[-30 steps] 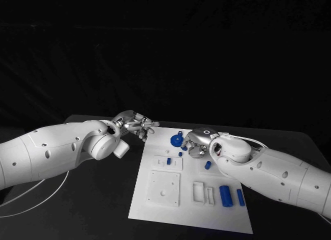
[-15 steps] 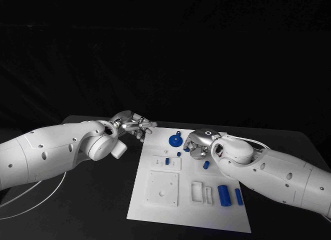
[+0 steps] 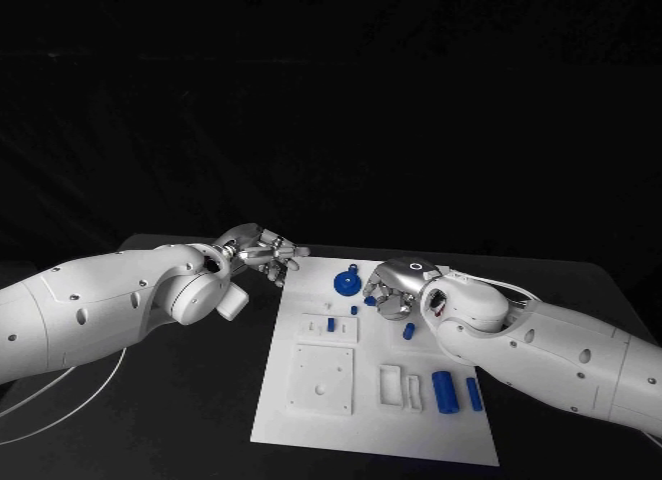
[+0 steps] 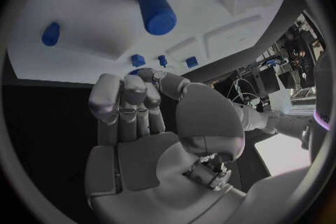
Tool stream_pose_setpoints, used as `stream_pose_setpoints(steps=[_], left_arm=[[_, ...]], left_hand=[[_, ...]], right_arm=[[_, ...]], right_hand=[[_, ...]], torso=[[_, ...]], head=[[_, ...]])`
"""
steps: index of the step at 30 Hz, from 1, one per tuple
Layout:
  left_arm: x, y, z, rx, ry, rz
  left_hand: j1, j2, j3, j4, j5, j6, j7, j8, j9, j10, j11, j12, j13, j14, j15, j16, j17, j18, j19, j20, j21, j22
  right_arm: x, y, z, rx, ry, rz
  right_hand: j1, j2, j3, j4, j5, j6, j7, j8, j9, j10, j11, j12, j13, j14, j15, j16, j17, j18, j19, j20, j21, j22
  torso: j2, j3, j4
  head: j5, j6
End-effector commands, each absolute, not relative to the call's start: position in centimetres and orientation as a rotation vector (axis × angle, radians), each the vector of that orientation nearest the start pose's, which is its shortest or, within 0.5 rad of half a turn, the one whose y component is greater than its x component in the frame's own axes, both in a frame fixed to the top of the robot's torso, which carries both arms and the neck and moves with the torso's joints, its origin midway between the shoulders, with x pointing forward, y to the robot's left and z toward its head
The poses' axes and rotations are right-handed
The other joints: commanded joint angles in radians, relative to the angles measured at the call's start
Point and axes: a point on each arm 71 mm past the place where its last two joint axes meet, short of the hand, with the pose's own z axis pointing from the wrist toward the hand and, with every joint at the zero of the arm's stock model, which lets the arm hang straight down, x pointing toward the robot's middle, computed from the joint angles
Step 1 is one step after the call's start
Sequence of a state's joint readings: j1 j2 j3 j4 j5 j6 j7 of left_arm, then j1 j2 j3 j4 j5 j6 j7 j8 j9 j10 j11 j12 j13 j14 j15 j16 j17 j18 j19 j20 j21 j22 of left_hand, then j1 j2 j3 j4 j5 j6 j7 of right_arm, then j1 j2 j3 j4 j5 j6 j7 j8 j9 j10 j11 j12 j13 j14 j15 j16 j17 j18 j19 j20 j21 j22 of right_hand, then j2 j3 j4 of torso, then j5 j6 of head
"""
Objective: Assemble the parts on the task board
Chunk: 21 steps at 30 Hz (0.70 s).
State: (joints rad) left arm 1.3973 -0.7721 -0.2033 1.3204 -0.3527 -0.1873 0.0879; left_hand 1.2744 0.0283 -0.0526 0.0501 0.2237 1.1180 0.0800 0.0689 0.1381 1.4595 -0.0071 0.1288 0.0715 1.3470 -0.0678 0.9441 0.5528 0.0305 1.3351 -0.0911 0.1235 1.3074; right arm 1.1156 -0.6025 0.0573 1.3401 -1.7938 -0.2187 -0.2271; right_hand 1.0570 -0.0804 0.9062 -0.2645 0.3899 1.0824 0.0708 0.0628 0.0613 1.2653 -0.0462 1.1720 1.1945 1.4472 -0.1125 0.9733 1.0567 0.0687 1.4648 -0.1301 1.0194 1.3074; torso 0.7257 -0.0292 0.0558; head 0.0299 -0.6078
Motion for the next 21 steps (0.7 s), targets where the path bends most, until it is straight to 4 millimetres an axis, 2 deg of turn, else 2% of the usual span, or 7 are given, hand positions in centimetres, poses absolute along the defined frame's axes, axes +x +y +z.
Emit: stream_pose_setpoints(steps=[1,6,8,12,17,20,21], left_arm=[[53.6,23.0,-16.2,-0.731,1.791,-1.157],[53.7,23.0,-16.2,-0.730,1.795,-1.155],[53.7,23.0,-16.2,-0.730,1.795,-1.155],[53.7,23.1,-16.2,-0.729,1.796,-1.155],[53.8,23.0,-16.3,-0.729,1.797,-1.155],[53.8,23.0,-16.3,-0.727,1.797,-1.156],[53.8,23.0,-16.3,-0.727,1.797,-1.156]], left_hand=[[0.009,-0.002,0.000,-0.005,0.003,-0.005,-0.001,-0.001,0.000,-0.004,0.005,-0.003,-0.001,-0.004,-0.001,0.006,0.001,0.009,0.007,0.002,-0.005,0.014],[0.009,-0.002,0.000,-0.007,0.001,-0.005,-0.001,-0.002,0.001,-0.004,0.005,-0.004,-0.001,-0.004,-0.001,0.007,0.001,0.008,0.008,0.002,-0.007,0.015],[0.009,-0.002,0.000,-0.007,-0.003,-0.005,-0.001,-0.002,0.002,-0.004,0.005,-0.003,-0.001,-0.004,-0.001,0.007,0.001,0.008,0.008,0.002,-0.008,0.015],[0.009,-0.002,-0.001,-0.007,-0.005,-0.005,-0.001,-0.002,0.002,-0.003,0.005,-0.003,-0.001,-0.004,-0.001,0.008,0.001,0.008,0.008,0.002,-0.008,0.015],[0.008,-0.002,-0.001,-0.007,-0.007,-0.005,-0.001,-0.002,0.002,-0.003,0.004,-0.003,-0.001,-0.005,-0.001,0.007,0.001,0.008,0.008,0.002,-0.009,0.015],[0.008,-0.002,-0.002,-0.008,-0.009,-0.004,-0.001,-0.002,0.003,-0.003,0.004,-0.003,-0.001,-0.004,-0.001,0.008,0.001,0.008,0.008,0.002,-0.009,0.015],[0.009,-0.002,-0.002,-0.008,-0.009,-0.004,-0.001,-0.002,0.003,-0.003,0.004,-0.003,-0.001,-0.004,-0.001,0.008,0.001,0.008,0.008,0.002,-0.009,0.015]], right_arm=[[51.1,-13.3,-19.5,-0.285,1.503,0.536],[51.5,-13.8,-19.1,-0.262,1.445,0.561],[51.6,-14.1,-19.1,-0.269,1.444,0.558],[51.8,-14.4,-19.3,-0.293,1.454,0.556],[52.2,-14.6,-19.7,-0.343,1.480,0.562],[52.4,-14.6,-19.8,-0.364,1.487,0.561],[52.5,-14.6,-19.9,-0.370,1.490,0.560]], right_hand=[[0.029,-0.001,-0.026,0.011,-0.058,-0.014,-0.018,-0.001,0.001,0.000,-0.014,-0.012,-0.007,0.001,-0.003,-0.008,-0.001,0.001,0.039,-0.004,-0.008,0.118],[0.089,-0.024,-0.103,0.030,-0.124,0.000,-0.015,-0.001,0.001,0.004,-0.013,-0.018,-0.010,0.004,0.000,-0.008,0.000,-0.004,0.043,-0.002,-0.014,0.119],[0.125,-0.037,-0.176,0.022,-0.151,0.034,-0.008,-0.001,0.001,0.008,-0.006,-0.016,-0.009,0.006,0.006,-0.007,0.000,-0.006,0.043,0.003,-0.017,0.119],[0.166,-0.055,-0.258,0.001,-0.184,0.051,-0.007,-0.001,0.002,0.010,-0.002,-0.014,-0.007,0.007,0.011,-0.005,0.001,-0.006,0.044,0.008,-0.021,0.120],[0.200,-0.047,-0.360,-0.006,-0.244,0.076,-0.012,-0.001,0.003,0.008,0.001,-0.014,-0.007,0.007,0.017,-0.011,-0.006,-0.009,0.042,0.015,-0.031,0.119],[0.196,-0.055,-0.430,0.005,-0.342,0.091,-0.017,0.002,0.004,0.013,0.002,-0.008,-0.002,0.008,0.018,-0.010,-0.006,-0.011,0.042,0.015,-0.033,0.119],[0.198,-0.054,-0.455,0.010,-0.343,0.102,-0.019,0.003,0.005,0.014,0.004,-0.007,-0.001,0.008,0.019,-0.009,-0.005,-0.012,0.042,0.014,-0.034,0.119]], torso=[[0.001,0.0000,0.0002],[0.001,0.0000,0.0005],[0.001,-0.0004,0.0002],[0.001,0.0000,0.0002],[0.001,-0.0001,0.0013],[0.003,0.0003,0.0029],[0.003,0.0005,0.0030]], head=[[-0.001,0.001],[-0.002,0.000],[-0.002,0.000],[0.000,-0.002],[0.002,-0.002],[0.002,-0.002],[0.002,-0.002]])
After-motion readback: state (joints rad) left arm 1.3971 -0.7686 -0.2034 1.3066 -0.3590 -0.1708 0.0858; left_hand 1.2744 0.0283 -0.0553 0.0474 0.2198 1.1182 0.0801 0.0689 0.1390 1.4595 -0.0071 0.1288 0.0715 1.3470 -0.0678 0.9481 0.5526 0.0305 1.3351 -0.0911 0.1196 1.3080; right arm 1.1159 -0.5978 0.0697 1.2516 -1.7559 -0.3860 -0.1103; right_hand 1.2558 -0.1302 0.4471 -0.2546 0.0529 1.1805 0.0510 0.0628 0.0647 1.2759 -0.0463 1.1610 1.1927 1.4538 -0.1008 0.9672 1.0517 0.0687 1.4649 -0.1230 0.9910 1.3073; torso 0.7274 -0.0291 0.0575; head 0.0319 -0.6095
